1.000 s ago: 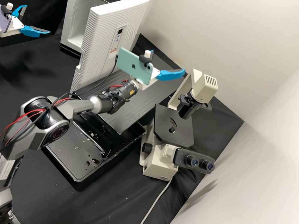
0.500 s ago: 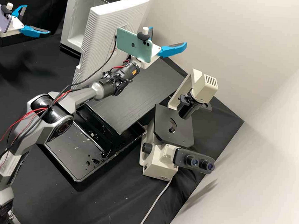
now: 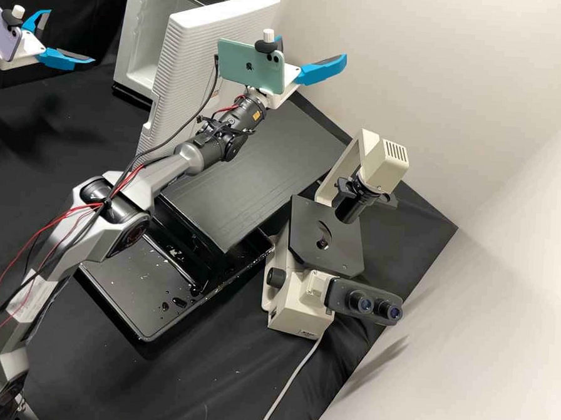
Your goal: Close the incubator door
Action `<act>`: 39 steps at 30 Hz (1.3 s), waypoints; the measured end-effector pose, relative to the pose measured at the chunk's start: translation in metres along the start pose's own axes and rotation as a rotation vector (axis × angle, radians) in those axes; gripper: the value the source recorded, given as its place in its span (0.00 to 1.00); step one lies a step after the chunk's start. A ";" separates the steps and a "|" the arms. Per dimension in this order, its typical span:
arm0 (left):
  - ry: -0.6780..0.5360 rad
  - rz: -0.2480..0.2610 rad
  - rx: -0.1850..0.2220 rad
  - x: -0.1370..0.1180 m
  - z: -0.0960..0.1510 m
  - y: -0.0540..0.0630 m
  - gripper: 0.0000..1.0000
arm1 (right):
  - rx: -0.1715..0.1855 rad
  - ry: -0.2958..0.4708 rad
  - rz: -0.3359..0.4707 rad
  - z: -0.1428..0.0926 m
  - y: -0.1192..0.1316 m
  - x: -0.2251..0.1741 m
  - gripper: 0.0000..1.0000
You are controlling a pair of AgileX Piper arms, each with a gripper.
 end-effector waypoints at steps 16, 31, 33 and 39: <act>0.000 0.000 0.000 0.000 0.000 0.000 1.00 | 0.125 0.227 -0.129 -0.030 -0.010 0.014 1.00; 0.000 0.000 0.000 0.000 0.000 0.000 1.00 | 0.080 0.355 -0.090 -0.075 -0.010 0.025 1.00; 0.000 0.000 0.000 0.000 0.000 0.000 1.00 | 0.083 0.376 -0.085 -0.083 -0.010 0.024 1.00; 0.000 0.000 0.000 0.000 0.000 0.000 1.00 | 0.096 0.426 -0.084 -0.095 -0.013 0.022 1.00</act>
